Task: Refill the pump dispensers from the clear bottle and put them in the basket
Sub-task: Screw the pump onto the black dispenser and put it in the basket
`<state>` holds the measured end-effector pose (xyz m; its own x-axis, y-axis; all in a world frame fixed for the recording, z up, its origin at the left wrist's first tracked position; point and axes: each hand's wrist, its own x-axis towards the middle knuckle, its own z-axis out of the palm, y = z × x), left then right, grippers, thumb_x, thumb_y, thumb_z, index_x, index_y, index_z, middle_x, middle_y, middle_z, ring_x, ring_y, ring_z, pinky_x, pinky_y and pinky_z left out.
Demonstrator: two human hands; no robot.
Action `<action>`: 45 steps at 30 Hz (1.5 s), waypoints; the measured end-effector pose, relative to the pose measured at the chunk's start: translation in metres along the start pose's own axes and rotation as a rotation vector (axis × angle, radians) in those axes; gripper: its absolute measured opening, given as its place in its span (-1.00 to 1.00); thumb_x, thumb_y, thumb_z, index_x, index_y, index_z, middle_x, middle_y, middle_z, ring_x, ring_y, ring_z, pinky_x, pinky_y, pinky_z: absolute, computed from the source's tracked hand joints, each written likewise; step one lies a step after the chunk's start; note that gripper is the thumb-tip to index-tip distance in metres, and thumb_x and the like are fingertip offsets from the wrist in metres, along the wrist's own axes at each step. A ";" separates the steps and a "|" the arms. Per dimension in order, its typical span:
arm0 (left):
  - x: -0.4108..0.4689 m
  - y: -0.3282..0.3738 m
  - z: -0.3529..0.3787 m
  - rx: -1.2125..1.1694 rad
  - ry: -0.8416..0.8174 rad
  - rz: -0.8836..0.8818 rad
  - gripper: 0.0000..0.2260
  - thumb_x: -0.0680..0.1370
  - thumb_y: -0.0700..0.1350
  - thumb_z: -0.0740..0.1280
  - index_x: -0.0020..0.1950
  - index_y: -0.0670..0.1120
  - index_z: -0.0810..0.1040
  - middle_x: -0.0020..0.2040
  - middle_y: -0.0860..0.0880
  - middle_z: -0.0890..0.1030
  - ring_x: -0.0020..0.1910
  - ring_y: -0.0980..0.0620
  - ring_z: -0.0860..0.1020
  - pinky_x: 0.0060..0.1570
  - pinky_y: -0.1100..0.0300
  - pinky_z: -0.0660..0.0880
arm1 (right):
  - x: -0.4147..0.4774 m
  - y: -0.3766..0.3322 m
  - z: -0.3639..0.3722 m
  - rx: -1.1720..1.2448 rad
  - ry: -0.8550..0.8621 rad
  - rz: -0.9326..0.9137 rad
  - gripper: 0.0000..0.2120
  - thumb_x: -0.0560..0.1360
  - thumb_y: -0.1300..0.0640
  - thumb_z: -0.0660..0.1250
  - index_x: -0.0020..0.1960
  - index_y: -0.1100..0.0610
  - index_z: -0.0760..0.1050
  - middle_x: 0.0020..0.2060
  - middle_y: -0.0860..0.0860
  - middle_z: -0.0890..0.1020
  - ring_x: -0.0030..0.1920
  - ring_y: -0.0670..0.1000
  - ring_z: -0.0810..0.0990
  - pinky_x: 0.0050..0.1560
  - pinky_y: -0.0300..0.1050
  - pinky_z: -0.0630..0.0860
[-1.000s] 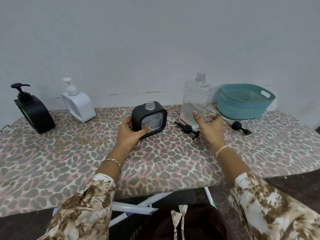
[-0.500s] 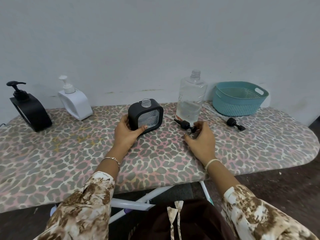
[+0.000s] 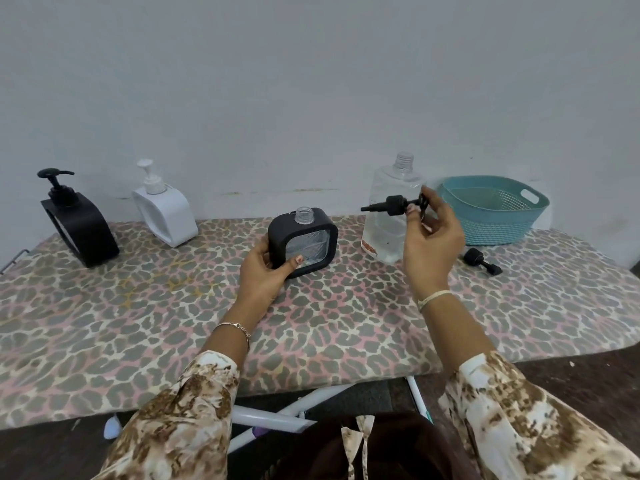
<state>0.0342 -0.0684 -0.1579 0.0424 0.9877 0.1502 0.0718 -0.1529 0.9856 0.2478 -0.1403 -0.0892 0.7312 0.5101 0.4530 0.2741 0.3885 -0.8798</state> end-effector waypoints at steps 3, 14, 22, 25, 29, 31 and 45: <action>0.001 0.000 -0.002 -0.054 -0.038 -0.033 -0.42 0.42 -0.22 0.51 0.39 -0.07 0.41 0.10 -0.02 0.63 0.05 0.06 0.60 0.06 0.15 0.57 | 0.017 -0.020 0.008 0.053 0.030 -0.035 -0.74 0.52 0.25 0.37 0.19 0.07 0.59 0.07 0.02 0.64 -0.01 -0.01 0.64 0.02 -0.26 0.57; 0.004 -0.002 -0.004 -0.103 -0.076 -0.083 -0.35 0.39 -0.22 0.53 0.44 -0.08 0.38 0.21 -0.08 0.60 0.21 -0.01 0.57 0.22 -0.11 0.50 | 0.039 -0.068 0.047 0.074 -0.321 -0.230 -0.74 0.51 0.34 0.33 0.11 0.08 0.61 0.00 -0.02 0.68 -0.02 -0.09 0.65 0.07 -0.22 0.55; 0.005 -0.004 -0.004 -0.105 -0.073 -0.077 -0.39 0.39 -0.20 0.53 0.40 -0.06 0.42 0.15 -0.04 0.63 0.15 -0.02 0.60 0.07 0.09 0.58 | 0.034 -0.058 0.068 -0.028 -0.464 -0.247 -0.72 0.51 0.37 0.31 0.13 0.11 0.62 0.01 0.01 0.67 0.00 -0.06 0.64 0.11 -0.15 0.56; 0.005 -0.003 -0.004 -0.103 -0.070 -0.060 -0.39 0.40 -0.21 0.53 0.41 -0.08 0.42 0.16 -0.03 0.63 0.17 0.06 0.58 0.13 0.14 0.56 | 0.037 -0.060 0.073 -0.028 -0.440 -0.283 -0.71 0.51 0.36 0.30 0.13 0.10 0.62 0.01 0.00 0.68 -0.01 -0.06 0.63 0.09 -0.16 0.56; 0.005 -0.003 -0.004 -0.106 -0.077 -0.056 -0.41 0.40 -0.22 0.52 0.40 -0.07 0.43 0.15 -0.03 0.63 0.16 0.08 0.58 0.13 0.16 0.56 | 0.046 -0.068 0.072 -0.040 -0.389 -0.357 -0.71 0.51 0.35 0.29 0.12 0.07 0.62 0.00 -0.04 0.67 -0.01 -0.10 0.63 0.02 -0.28 0.52; 0.005 -0.003 -0.004 -0.108 -0.078 -0.051 -0.41 0.40 -0.23 0.52 0.39 -0.05 0.42 0.14 -0.03 0.63 0.16 0.09 0.58 0.13 0.18 0.56 | 0.050 -0.070 0.072 -0.044 -0.382 -0.377 -0.70 0.51 0.35 0.29 0.12 0.06 0.62 0.00 -0.05 0.67 0.00 -0.13 0.63 0.03 -0.31 0.52; 0.004 -0.001 -0.003 -0.117 -0.082 -0.035 -0.41 0.42 -0.25 0.50 0.42 -0.11 0.40 0.16 -0.05 0.63 0.14 0.11 0.59 0.14 0.16 0.55 | 0.019 -0.038 0.089 -0.023 -0.818 -0.199 -0.69 0.52 0.44 0.25 0.18 0.18 0.56 0.10 0.01 0.63 0.11 -0.09 0.61 0.21 -0.16 0.51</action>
<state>0.0311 -0.0642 -0.1576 0.1236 0.9858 0.1134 -0.0414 -0.1090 0.9932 0.1956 -0.0768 -0.0347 -0.0126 0.8323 0.5541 0.3694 0.5188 -0.7710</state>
